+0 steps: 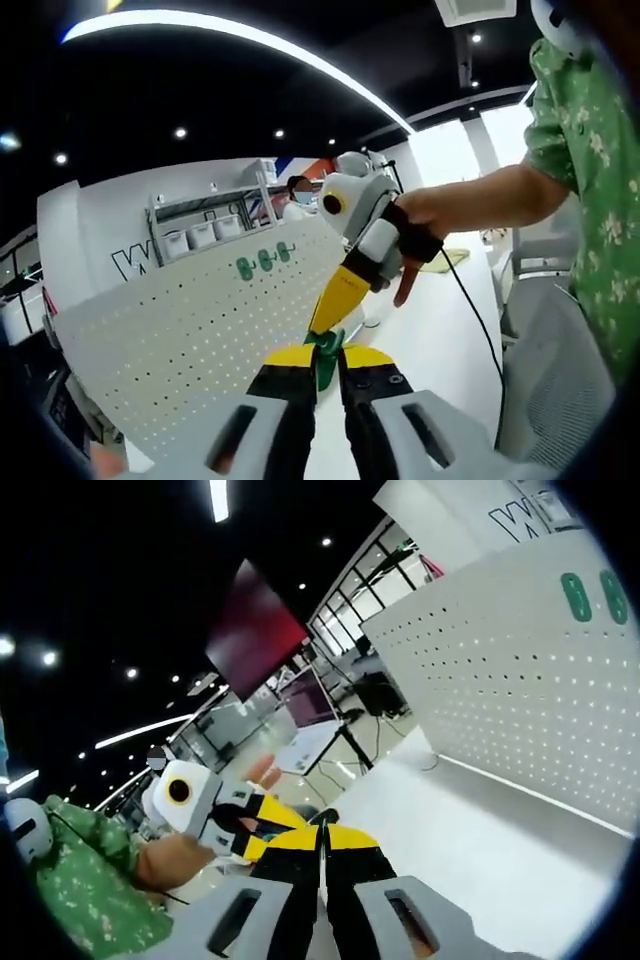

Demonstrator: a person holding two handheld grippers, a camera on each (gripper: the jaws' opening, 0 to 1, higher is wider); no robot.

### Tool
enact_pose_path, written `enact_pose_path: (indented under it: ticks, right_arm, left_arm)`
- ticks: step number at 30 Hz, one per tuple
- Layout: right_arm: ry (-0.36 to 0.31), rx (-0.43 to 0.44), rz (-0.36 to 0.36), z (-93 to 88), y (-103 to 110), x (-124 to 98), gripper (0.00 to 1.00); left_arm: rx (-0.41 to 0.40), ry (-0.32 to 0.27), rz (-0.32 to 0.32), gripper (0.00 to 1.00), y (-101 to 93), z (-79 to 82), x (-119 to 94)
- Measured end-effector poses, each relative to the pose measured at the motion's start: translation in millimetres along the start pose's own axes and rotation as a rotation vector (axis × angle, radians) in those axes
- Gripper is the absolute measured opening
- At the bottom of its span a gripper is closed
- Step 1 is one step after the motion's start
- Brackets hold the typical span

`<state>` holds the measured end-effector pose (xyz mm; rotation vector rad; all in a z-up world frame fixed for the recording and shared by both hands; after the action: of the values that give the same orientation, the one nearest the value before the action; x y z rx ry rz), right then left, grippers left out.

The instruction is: Insert the hook assembly into the mounting plate slot until the hook locks in place.

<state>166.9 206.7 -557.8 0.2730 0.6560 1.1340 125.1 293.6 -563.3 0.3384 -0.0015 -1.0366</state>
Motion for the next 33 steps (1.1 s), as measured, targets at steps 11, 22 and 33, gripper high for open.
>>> enact_pose_path:
  ticks: [11, 22, 33]
  right_arm:
    - [-0.003, -0.053, -0.058, -0.4, -1.2, 3.4, 0.00]
    - [-0.013, -0.067, -0.087, 1.6, -2.2, 5.3, 0.00]
    - [-0.013, -0.097, -0.117, 2.3, 0.0, 7.8, 0.00]
  left_arm:
    - [0.045, 0.071, 0.033, 0.08, 0.9, -5.2, 1.4]
    - [0.064, 0.111, 0.069, 0.07, 5.7, -7.4, 4.0]
    - [0.076, 0.143, 0.095, 0.06, 8.2, -10.3, 5.1]
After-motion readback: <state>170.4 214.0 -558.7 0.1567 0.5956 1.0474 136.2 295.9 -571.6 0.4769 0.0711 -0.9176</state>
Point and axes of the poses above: the point that each gripper's makers call its tool centre point, and the gripper's own axes: x roughly forward along the fingers, y roughly to its left, z roughly out of its top, the point moved 5 cm from there along -x, roughly backward along the fingers, and after that the axes turned 8 degrees about -z, right-handed, at the moved point
